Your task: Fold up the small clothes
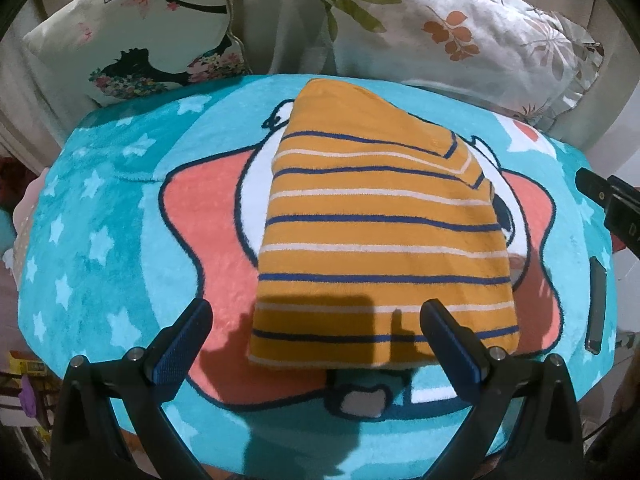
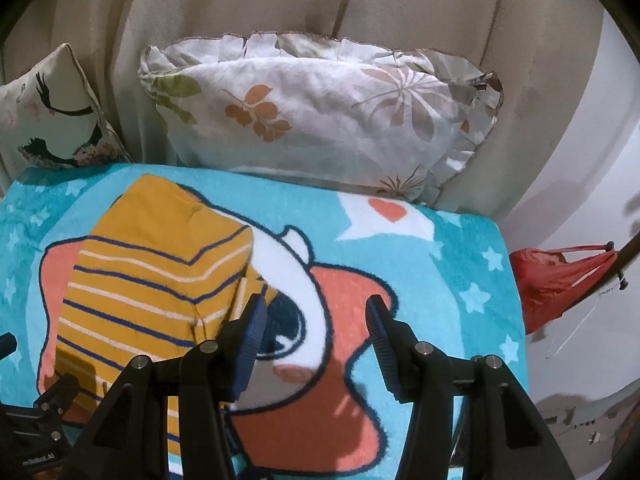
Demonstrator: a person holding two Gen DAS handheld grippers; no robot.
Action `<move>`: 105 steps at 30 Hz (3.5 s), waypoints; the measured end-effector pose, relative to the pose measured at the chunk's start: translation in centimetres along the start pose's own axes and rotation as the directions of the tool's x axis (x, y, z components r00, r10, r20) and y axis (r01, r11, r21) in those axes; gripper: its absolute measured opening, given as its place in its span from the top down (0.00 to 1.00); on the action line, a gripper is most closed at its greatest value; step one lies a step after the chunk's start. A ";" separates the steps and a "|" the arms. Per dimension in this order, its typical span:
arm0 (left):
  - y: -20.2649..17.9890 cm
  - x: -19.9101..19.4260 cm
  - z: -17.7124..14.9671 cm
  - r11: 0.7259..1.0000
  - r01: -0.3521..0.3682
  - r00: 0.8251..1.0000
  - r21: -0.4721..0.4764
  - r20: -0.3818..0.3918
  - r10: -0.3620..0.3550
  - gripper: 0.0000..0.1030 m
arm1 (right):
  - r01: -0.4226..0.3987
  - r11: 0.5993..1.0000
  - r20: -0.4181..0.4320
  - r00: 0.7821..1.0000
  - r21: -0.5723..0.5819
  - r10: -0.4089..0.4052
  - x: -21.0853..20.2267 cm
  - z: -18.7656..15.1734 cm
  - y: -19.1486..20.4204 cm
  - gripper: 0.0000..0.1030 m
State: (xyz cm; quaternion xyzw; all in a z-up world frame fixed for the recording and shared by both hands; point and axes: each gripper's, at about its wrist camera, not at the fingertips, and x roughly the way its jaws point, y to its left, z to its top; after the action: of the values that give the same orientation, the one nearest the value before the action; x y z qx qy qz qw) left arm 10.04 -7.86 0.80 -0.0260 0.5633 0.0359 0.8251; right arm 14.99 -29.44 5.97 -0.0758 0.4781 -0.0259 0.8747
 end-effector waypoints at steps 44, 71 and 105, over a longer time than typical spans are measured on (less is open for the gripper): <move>6.5 -1.1 -2.9 0.996 0.005 1.000 -0.084 0.002 -0.005 0.00 | -0.028 0.999 0.023 0.999 -0.045 0.029 -3.8 -1.1 6.3 0.46; 13.9 -3.0 -9.1 0.997 0.003 1.000 -0.078 -0.008 -0.004 0.00 | 0.005 0.998 -0.041 0.999 -0.057 -0.007 -7.1 -7.1 13.1 0.40; 15.8 -11.4 -16.9 0.998 0.038 0.978 0.041 0.202 -0.045 0.00 | -0.010 1.000 -0.028 1.000 0.024 0.011 -14.4 -17.0 16.6 0.36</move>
State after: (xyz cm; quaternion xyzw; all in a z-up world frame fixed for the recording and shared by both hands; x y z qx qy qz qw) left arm -11.21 6.16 5.26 -0.0189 0.4763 0.0109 0.8790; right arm -7.54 -13.16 6.28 -0.0625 0.4902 -0.0282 0.8689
